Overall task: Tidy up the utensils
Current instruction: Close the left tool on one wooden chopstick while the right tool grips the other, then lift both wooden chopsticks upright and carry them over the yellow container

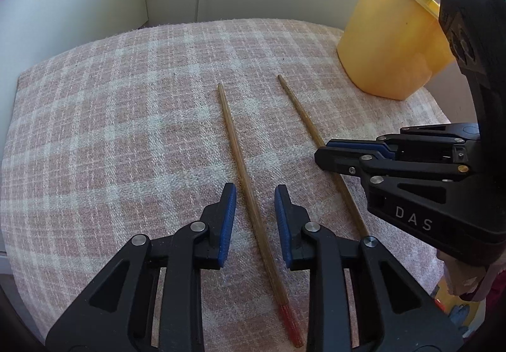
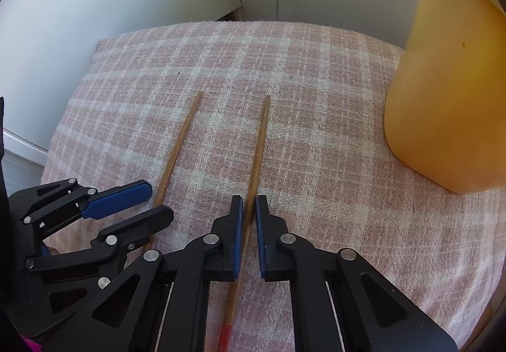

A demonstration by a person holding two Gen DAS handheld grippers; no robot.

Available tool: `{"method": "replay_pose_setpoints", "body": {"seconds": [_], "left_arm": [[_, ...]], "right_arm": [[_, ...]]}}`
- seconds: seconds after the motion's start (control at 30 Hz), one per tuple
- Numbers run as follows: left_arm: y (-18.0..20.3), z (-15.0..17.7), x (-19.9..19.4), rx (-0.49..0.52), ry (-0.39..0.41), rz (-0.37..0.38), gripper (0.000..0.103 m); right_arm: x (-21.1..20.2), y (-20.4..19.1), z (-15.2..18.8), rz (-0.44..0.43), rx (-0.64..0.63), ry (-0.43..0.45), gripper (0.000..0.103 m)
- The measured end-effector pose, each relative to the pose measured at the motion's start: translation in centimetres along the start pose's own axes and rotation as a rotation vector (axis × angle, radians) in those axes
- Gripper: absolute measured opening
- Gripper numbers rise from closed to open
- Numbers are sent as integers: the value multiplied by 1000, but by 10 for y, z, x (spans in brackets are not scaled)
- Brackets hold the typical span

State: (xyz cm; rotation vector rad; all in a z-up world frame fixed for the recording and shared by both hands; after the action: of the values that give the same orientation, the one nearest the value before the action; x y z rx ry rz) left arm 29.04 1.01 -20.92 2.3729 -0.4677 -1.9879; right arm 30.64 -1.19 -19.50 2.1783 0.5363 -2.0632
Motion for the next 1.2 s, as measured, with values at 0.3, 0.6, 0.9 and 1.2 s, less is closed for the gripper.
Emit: {"method": "replay_pose_setpoints", "body": {"seconds": [0.3, 0.6, 0.9, 1.2], "left_arm": [[-9, -23, 3, 3, 18, 2, 4], [-28, -11, -53, -56, 159, 114, 4], [-16, 8, -112, -24, 281, 157, 4], [11, 15, -158, 32, 383, 177, 4]], "right_arm": [[-5, 4, 3, 3, -20, -7, 6], [-39, 0, 18, -63, -34, 86, 5], [-100, -1, 42, -89, -93, 257, 5], [-156, 6, 71, -70, -119, 431, 5]]}}
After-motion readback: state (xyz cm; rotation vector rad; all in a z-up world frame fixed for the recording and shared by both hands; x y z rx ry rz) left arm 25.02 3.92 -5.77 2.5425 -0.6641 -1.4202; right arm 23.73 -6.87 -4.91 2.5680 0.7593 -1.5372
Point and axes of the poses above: each gripper's, at about its wrist camera, not at the fingertips, and x roughly the way its jaws point, y to its right, z to its underside, the point moved 10 cm from there along x, roughly the way its jaws point, and after that the axes turned 11 degrees about -y, right-handed, at the moved point
